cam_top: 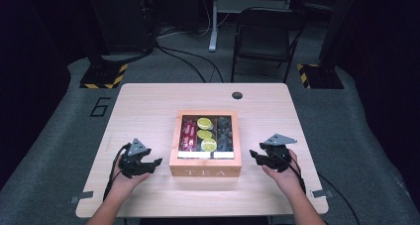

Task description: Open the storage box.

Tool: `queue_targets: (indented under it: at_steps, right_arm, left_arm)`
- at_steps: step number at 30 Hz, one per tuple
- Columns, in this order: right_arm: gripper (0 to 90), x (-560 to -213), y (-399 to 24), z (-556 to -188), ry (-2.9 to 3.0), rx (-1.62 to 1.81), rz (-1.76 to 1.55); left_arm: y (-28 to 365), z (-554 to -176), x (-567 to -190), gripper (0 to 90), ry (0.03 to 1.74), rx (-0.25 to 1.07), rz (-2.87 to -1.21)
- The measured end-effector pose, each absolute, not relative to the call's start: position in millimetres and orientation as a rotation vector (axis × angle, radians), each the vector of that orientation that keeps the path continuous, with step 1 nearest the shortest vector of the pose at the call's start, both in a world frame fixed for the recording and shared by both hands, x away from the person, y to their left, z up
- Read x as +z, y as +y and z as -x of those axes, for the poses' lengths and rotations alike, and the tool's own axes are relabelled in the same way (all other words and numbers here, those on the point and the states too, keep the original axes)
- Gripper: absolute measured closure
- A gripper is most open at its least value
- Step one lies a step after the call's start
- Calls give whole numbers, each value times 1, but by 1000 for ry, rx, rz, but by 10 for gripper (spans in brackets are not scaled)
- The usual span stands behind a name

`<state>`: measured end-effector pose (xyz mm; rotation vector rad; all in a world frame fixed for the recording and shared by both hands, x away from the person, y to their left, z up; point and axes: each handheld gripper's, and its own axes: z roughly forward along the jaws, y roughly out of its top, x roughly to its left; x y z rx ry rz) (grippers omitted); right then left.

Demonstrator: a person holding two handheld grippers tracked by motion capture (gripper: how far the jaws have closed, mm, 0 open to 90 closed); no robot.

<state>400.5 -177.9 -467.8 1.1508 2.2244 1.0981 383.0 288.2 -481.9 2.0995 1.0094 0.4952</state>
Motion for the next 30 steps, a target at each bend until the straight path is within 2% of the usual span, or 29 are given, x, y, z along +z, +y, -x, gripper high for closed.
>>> queue_targets:
  at_steps: [30]
  right_arm:
    - [481,-444,-160,-372,2245,1204,-983]
  left_arm:
    - [283,-374,-460,386,984,418,-1990]
